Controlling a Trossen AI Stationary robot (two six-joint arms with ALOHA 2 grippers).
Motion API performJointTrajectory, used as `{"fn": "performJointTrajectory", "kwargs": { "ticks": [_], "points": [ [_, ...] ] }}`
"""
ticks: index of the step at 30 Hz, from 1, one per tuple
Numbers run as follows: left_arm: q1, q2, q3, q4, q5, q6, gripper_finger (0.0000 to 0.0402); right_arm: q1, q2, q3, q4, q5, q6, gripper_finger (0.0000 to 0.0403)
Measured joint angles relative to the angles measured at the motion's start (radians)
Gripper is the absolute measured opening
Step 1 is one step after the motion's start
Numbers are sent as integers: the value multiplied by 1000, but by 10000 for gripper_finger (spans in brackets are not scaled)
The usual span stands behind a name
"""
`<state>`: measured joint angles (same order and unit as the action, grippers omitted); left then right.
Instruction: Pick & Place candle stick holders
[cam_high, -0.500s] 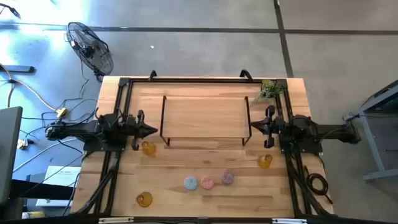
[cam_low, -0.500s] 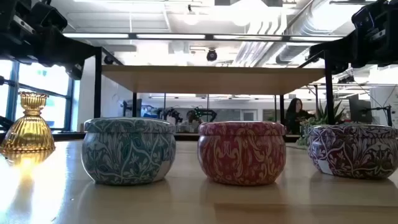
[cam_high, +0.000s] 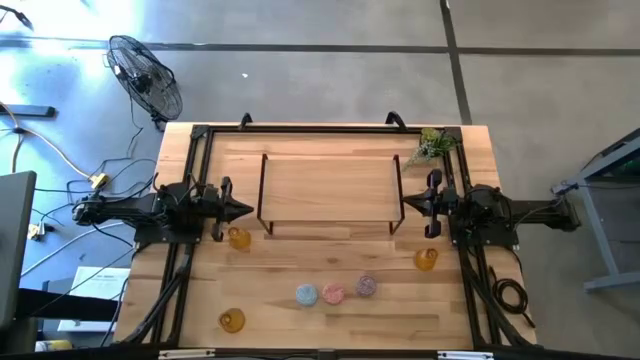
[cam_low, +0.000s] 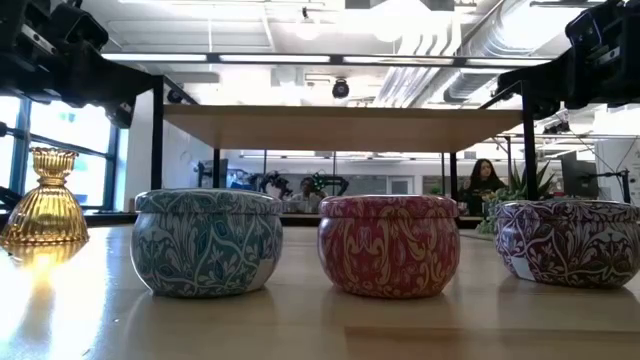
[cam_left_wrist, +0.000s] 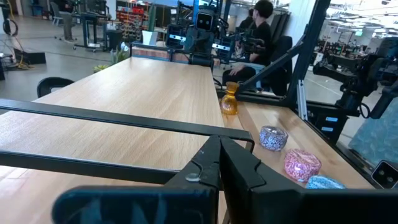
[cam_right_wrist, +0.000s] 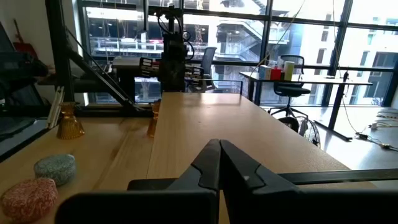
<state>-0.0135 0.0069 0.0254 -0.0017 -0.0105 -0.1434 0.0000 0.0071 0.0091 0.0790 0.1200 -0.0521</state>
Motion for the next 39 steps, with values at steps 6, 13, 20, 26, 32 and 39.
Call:
{"fn": "performJointTrajectory", "kwargs": {
  "ticks": [6,13,20,26,32,39],
  "points": [
    [0,0,0,0,0,0,3,0,0,0,0,0,0,0],
    [0,0,0,0,0,0,3,0,0,0,0,0,0,0],
    [0,0,0,0,0,0,3,0,0,0,0,0,0,0],
    [0,0,1,13,-13,-17,3,0,0,0,0,11,-22,0],
    [0,0,12,14,19,-176,3,0,0,0,2,69,-31,0],
    [0,0,16,20,20,-202,3,0,0,0,53,47,50,0]
  ]
}}
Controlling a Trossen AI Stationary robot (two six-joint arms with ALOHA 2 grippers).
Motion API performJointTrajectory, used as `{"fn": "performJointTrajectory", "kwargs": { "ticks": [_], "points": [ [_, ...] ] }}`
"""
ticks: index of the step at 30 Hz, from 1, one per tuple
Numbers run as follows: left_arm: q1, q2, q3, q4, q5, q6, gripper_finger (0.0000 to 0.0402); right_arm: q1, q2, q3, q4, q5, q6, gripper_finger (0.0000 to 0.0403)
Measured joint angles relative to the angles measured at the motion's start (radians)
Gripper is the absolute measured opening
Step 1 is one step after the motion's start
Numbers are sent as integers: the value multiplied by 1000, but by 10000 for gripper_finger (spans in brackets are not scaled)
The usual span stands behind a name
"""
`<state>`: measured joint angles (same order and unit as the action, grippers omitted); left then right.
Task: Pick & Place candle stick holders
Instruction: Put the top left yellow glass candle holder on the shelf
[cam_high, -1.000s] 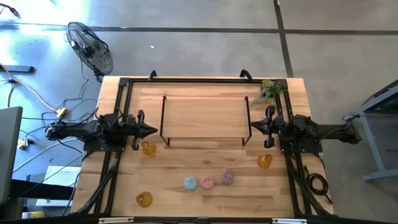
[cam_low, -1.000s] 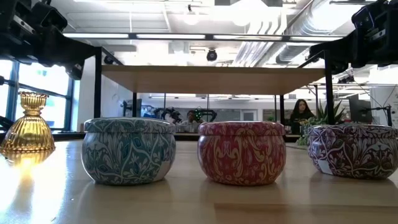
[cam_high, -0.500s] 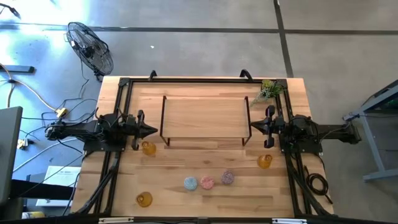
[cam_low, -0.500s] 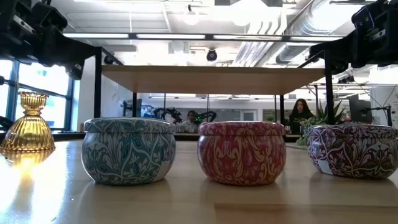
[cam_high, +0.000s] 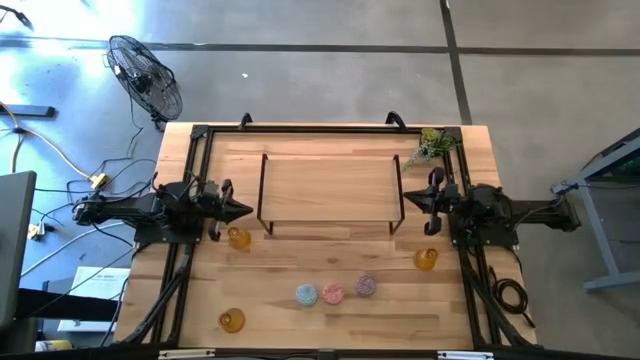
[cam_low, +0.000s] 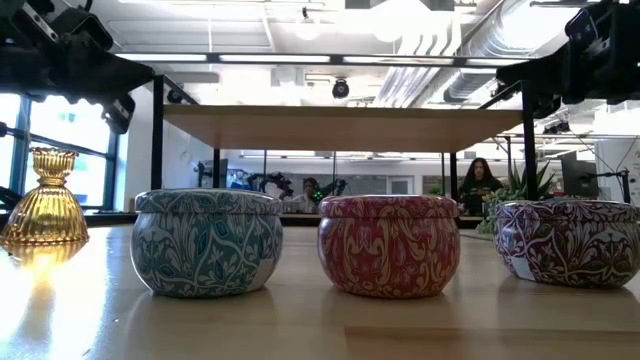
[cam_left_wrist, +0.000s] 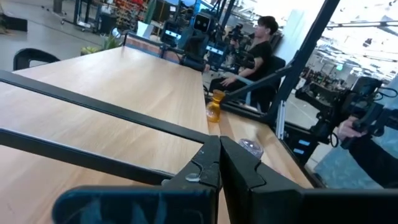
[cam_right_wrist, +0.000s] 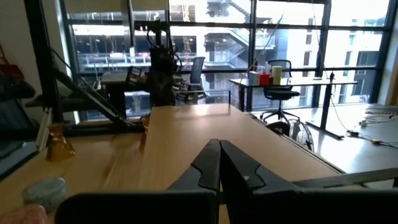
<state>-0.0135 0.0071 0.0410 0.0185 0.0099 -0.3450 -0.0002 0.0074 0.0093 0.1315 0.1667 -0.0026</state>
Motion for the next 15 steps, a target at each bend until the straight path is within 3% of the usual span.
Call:
{"fn": "performJointTrajectory", "kwargs": {
  "ticks": [10,15],
  "points": [
    [0,0,4,-10,-70,3,3,0,0,0,24,64,4,3],
    [0,0,4,-9,-122,1,3,0,0,0,24,94,4,34]
  ]
}}
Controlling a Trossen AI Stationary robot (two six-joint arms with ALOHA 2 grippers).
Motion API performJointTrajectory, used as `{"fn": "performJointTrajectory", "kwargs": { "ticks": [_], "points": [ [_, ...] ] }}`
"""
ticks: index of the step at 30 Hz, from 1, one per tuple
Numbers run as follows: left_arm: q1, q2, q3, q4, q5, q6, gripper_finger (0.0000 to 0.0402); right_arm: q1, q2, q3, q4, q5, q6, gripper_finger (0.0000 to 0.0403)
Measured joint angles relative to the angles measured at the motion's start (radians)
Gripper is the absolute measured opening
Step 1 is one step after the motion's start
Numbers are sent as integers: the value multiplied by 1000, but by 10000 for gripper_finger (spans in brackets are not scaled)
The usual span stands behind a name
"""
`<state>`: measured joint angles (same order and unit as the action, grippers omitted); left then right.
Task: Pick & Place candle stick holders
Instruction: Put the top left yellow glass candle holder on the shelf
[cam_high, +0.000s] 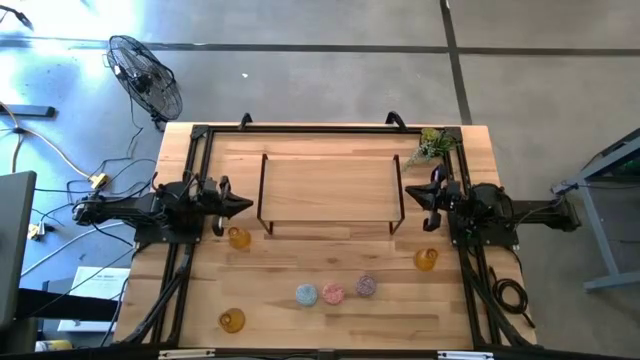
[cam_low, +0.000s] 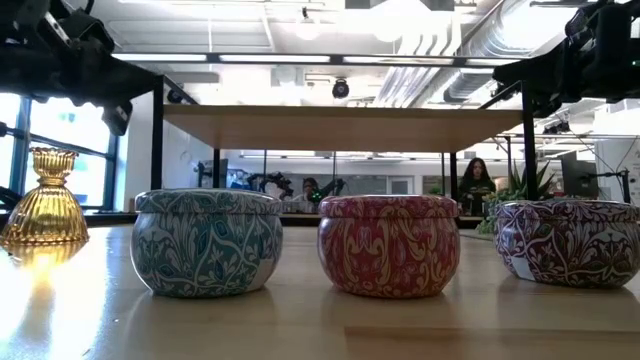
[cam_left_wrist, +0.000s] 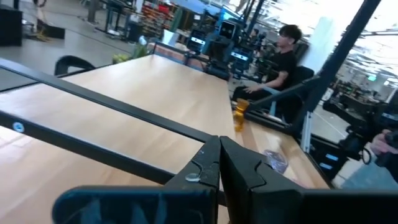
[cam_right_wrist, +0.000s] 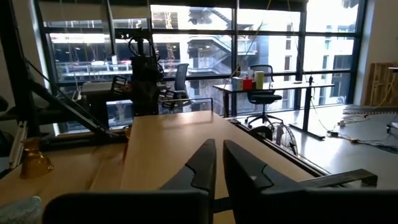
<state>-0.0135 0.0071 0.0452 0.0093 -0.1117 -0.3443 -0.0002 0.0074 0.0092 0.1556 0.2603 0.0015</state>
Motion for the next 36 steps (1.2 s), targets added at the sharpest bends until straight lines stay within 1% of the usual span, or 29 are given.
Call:
{"fn": "performJointTrajectory", "kwargs": {
  "ticks": [2,5,8,13,15,17,20,22,24,27,29,33,36],
  "points": [
    [0,0,0,0,-22,1,10,0,0,0,0,15,0,53],
    [0,0,1,0,-74,2,37,0,0,0,0,24,0,82],
    [0,0,1,4,-101,2,82,0,0,0,0,25,1,107],
    [0,0,1,30,-129,2,169,0,0,0,0,26,2,138],
    [0,0,2,59,-141,16,196,0,0,0,0,27,2,147],
    [0,0,2,104,-141,35,214,0,0,0,0,35,1,155],
    [0,0,2,188,-100,89,225,0,0,0,0,84,0,165],
    [0,0,5,250,-44,120,227,0,0,0,0,114,0,169],
    [0,0,40,241,29,122,227,0,0,0,0,126,0,172],
    [0,4,135,138,108,111,227,0,0,0,0,126,0,174],
    [0,17,209,69,121,121,227,0,0,0,0,126,0,173],
    [0,70,373,-58,108,207,227,0,0,0,0,126,1,173],
    [0,139,513,-231,62,235,227,0,0,0,-5,124,2,174]
  ]
}}
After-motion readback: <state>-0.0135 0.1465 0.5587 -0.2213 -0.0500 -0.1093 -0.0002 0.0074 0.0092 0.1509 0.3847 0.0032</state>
